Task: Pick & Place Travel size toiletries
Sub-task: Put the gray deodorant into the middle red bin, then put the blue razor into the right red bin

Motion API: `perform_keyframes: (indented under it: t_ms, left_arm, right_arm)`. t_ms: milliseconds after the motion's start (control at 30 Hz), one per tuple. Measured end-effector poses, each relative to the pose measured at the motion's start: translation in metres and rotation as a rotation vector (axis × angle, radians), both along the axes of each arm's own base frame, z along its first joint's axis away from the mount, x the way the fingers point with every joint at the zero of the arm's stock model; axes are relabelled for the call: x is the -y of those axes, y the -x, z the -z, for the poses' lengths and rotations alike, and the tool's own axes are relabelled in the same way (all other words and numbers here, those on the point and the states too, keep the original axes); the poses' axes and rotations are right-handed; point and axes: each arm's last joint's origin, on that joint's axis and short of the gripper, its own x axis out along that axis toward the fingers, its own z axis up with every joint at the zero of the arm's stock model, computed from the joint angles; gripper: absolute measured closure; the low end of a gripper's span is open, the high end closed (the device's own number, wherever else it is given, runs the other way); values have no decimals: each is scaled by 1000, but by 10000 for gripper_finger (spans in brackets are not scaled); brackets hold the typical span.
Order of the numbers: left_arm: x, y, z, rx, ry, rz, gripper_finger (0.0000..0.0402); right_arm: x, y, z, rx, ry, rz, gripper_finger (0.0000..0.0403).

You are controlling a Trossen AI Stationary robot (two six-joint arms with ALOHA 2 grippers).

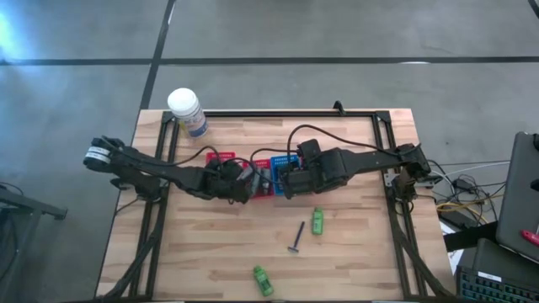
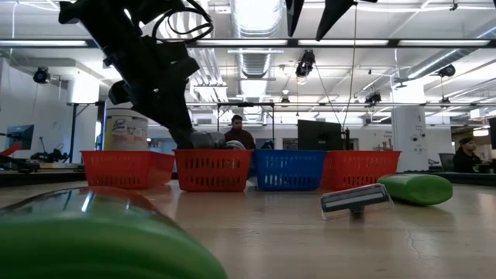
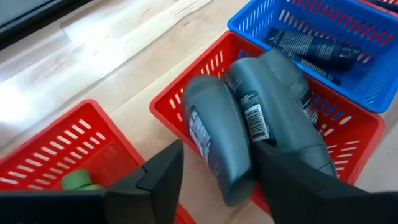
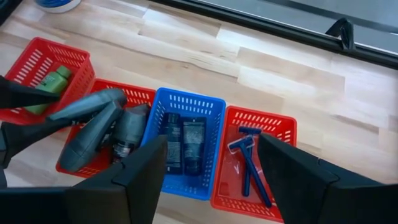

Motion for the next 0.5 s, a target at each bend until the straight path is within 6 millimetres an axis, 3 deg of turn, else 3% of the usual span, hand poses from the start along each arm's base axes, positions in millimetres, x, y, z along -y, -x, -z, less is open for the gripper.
perform_keyframes:
  t_ms: [133,333,500]
  left_arm:
    - [0,-2,-6,-9,-25,36,183]
    - [0,-1,-24,-28,-104,117,179]
    - [-3,12,-36,-87,-170,149,179]
  right_arm:
    - [0,0,0,0,-4,-2,137]
    - [-3,0,2,-36,-64,-51,113]
    - [-19,0,13,-110,-192,-165,95]
